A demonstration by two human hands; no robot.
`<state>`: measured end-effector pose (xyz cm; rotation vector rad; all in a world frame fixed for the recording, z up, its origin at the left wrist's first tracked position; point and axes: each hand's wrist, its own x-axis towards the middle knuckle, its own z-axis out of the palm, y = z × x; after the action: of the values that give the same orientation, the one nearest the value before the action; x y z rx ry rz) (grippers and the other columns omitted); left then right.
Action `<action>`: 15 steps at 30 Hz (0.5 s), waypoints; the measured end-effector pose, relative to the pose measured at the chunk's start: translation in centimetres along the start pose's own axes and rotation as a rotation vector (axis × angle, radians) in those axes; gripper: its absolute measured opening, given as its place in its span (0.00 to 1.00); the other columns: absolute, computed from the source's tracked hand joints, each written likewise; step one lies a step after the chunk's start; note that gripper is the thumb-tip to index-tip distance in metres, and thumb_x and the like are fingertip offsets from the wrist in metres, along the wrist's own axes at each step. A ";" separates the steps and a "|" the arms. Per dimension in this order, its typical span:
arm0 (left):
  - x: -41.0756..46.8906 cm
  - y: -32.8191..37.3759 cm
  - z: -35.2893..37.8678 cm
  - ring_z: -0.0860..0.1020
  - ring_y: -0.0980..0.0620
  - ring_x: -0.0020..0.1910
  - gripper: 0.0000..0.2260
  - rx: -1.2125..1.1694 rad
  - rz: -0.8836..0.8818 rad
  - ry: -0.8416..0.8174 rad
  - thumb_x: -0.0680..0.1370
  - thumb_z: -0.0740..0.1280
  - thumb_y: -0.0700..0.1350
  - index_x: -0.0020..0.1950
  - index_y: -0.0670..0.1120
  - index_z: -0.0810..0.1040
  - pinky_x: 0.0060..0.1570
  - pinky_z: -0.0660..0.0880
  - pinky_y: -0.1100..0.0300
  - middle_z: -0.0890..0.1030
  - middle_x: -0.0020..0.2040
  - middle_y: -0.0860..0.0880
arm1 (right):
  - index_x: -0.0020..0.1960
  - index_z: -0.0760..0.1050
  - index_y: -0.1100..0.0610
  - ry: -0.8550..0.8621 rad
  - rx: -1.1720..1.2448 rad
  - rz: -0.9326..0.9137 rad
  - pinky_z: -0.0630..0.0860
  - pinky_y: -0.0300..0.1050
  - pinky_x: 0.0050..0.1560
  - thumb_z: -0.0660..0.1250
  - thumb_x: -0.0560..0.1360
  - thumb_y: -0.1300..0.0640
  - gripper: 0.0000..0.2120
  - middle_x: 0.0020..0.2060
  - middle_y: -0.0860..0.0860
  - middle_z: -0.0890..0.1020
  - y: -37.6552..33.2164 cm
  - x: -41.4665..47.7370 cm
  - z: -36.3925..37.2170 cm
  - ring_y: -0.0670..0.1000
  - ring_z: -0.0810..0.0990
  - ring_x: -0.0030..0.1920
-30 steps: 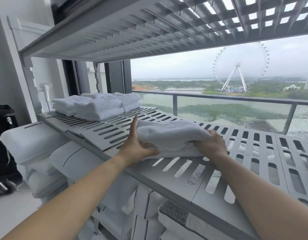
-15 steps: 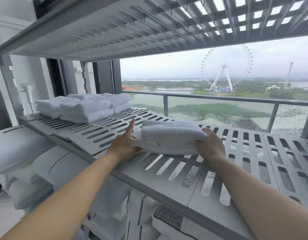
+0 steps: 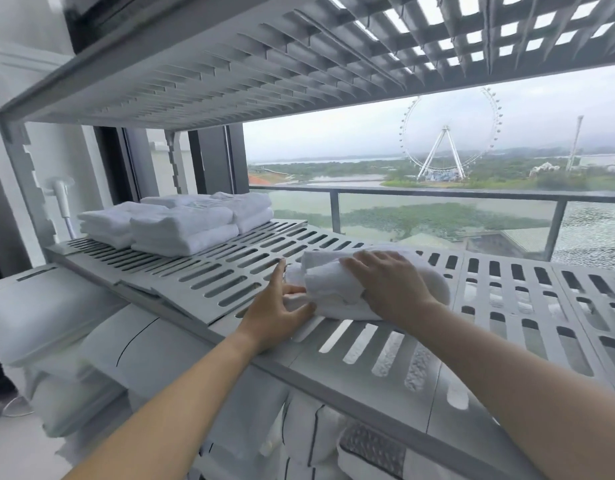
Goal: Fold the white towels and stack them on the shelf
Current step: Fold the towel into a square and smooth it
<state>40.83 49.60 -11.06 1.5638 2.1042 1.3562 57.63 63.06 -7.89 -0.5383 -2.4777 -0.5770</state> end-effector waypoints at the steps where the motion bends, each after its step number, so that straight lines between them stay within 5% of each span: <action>1: 0.1 -0.1 0.0 0.73 0.61 0.54 0.44 -0.007 -0.006 0.001 0.71 0.70 0.53 0.76 0.52 0.43 0.51 0.68 0.62 0.78 0.56 0.56 | 0.64 0.65 0.51 -0.004 -0.002 0.016 0.71 0.48 0.52 0.65 0.69 0.62 0.25 0.58 0.50 0.76 -0.4 0.5 0.0 0.54 0.76 0.56; 8: 0.7 -0.6 0.2 0.75 0.60 0.49 0.35 -0.060 -0.028 0.054 0.76 0.64 0.54 0.76 0.52 0.45 0.42 0.67 0.69 0.79 0.51 0.59 | 0.61 0.65 0.54 0.067 0.217 0.368 0.64 0.45 0.36 0.59 0.73 0.61 0.17 0.50 0.53 0.78 -1.0 3.3 -0.7 0.59 0.78 0.43; 15: 1.6 -0.2 -0.3 0.71 0.60 0.50 0.47 -0.020 0.023 0.213 0.67 0.70 0.50 0.70 0.68 0.38 0.45 0.69 0.66 0.66 0.55 0.57 | 0.68 0.60 0.50 -0.082 0.152 0.156 0.73 0.48 0.46 0.61 0.74 0.55 0.23 0.61 0.50 0.76 -3.7 2.3 1.3 0.55 0.77 0.54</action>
<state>39.89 50.76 -10.51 1.4999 2.1886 1.6106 53.56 61.24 -8.66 -0.6985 -2.5020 -0.3078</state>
